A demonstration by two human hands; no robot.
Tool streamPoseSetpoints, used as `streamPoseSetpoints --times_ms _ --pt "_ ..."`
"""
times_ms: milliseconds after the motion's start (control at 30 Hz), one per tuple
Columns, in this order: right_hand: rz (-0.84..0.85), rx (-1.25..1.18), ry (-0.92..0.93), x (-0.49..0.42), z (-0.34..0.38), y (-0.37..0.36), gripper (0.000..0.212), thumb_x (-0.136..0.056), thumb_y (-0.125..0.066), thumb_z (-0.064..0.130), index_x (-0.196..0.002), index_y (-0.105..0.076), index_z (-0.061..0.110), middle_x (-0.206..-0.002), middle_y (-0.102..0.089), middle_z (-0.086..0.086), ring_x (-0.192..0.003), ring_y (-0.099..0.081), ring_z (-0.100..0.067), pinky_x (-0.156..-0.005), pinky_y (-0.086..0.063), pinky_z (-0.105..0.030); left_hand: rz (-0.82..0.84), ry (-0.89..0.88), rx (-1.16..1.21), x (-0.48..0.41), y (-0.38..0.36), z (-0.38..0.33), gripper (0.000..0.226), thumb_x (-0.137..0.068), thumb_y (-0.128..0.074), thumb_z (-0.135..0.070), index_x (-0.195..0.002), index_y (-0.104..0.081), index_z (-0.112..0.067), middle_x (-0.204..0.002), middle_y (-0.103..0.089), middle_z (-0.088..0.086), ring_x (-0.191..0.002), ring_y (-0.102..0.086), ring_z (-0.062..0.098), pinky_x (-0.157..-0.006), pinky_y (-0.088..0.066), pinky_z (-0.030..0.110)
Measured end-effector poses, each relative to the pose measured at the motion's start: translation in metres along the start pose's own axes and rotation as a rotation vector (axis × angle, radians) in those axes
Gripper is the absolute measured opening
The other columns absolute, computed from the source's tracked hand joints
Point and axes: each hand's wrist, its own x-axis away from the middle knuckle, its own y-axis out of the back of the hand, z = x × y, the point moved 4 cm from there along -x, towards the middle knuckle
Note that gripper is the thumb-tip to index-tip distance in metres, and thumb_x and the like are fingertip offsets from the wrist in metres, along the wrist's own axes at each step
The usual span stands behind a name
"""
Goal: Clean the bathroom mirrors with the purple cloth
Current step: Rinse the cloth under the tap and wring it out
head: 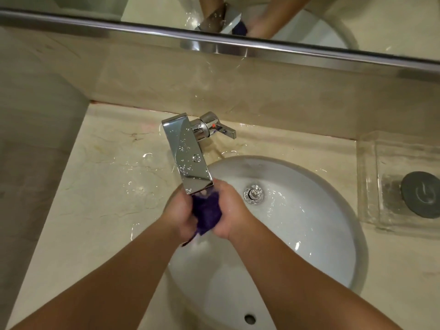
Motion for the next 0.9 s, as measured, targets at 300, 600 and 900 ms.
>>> streamPoseSetpoints --times_ms 300,600,900 --pt "-0.551 0.259 0.358 -0.009 0.018 0.039 0.050 -0.092 -0.049 0.061 -0.095 -0.068 0.014 -0.098 -0.072 -0.012 -0.093 -0.068 -0.033 -0.091 -0.054 -0.050 -0.034 -0.015 -0.159 0.002 -0.015 0.027 0.026 -0.104 -0.050 -0.026 -0.114 -0.068 -0.011 -0.110 -0.075 0.011 -0.098 -0.073 0.024 -0.088 -0.055 0.039" --pt "-0.380 0.684 0.497 -0.008 0.010 0.004 0.027 -0.087 -0.055 0.026 -0.062 -0.057 0.018 -0.060 -0.057 0.003 -0.061 -0.055 -0.021 -0.062 -0.049 -0.033 0.021 0.050 -0.033 -0.002 0.003 0.008 0.023 -0.092 -0.050 -0.016 -0.077 -0.067 -0.019 -0.075 -0.060 0.006 -0.065 -0.062 0.024 -0.063 -0.046 0.030" --pt "-0.264 0.721 0.331 -0.016 0.001 0.004 0.026 -0.089 -0.052 0.035 -0.069 -0.060 0.020 -0.075 -0.066 0.002 -0.074 -0.066 -0.020 -0.074 -0.057 -0.033 0.019 0.213 -0.036 -0.004 0.003 0.007 0.021 -0.086 -0.054 -0.029 -0.074 -0.066 -0.017 -0.079 -0.062 0.008 -0.068 -0.063 0.026 -0.063 -0.053 0.034"
